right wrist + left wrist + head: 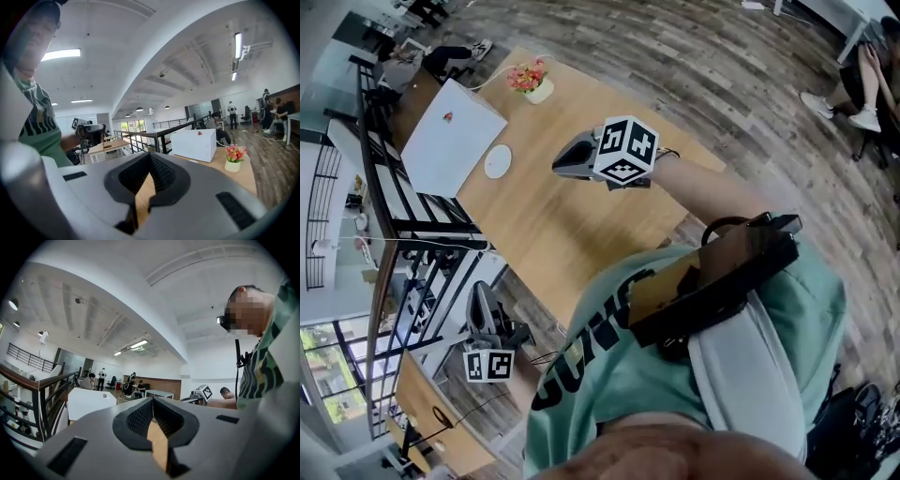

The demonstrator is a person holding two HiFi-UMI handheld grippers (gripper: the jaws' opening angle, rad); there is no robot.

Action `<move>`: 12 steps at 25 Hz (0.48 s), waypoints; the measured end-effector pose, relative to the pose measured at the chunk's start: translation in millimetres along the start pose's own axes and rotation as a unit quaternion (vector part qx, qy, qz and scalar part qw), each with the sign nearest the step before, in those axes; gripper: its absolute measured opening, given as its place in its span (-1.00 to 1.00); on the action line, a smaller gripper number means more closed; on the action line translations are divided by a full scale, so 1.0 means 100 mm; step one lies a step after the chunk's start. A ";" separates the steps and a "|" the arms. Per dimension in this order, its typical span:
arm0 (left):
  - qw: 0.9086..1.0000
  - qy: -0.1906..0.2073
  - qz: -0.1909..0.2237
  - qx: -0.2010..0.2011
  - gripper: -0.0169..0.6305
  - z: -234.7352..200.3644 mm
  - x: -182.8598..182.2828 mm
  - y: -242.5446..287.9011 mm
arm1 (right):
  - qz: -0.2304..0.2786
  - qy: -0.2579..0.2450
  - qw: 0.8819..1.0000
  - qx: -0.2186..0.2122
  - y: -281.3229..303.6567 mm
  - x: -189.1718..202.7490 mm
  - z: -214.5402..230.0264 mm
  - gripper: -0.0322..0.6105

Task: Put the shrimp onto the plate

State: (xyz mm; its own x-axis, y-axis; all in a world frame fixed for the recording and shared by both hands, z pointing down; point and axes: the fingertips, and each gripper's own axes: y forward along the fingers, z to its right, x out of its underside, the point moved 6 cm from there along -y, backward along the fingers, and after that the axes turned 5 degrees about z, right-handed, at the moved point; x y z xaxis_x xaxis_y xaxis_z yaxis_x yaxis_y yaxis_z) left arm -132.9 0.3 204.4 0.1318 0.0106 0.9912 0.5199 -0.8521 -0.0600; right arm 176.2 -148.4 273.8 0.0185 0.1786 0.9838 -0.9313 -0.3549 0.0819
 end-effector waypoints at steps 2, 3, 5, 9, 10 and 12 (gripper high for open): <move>1.000 0.002 -0.004 -0.009 -0.91 0.07 0.01 -0.02 | 0.010 0.005 1.000 -0.009 -0.02 0.03 -0.01 -0.88; 1.000 0.003 -0.006 -0.012 -0.91 0.08 0.01 -0.06 | 0.016 0.008 1.000 -0.012 0.00 0.02 -0.04 -0.88; 1.000 0.005 -0.008 -0.016 -0.91 0.07 -0.02 -0.16 | 0.027 0.018 0.999 -0.019 0.07 0.01 -0.14 -0.88; 1.000 0.001 0.000 -0.012 -0.91 -0.09 -0.07 -0.44 | 0.037 0.022 0.999 -0.020 0.27 -0.06 -0.45 -0.88; 1.000 -0.003 0.002 -0.011 -0.91 -0.15 -0.06 -0.53 | 0.035 0.018 0.999 -0.016 0.32 -0.07 -0.53 -0.88; 1.000 -0.008 0.007 -0.010 -0.91 -0.30 -0.04 -0.75 | 0.033 0.013 0.999 -0.006 0.45 -0.05 -0.73 -0.88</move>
State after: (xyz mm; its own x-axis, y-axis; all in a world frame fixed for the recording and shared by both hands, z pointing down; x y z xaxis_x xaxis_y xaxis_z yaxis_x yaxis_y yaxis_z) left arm -197.7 48.7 208.4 0.1521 0.0064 0.9883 0.5015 -0.8622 -0.0716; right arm 107.3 -98.1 261.1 -0.0527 0.1791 0.9824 -0.9347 -0.3551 0.0146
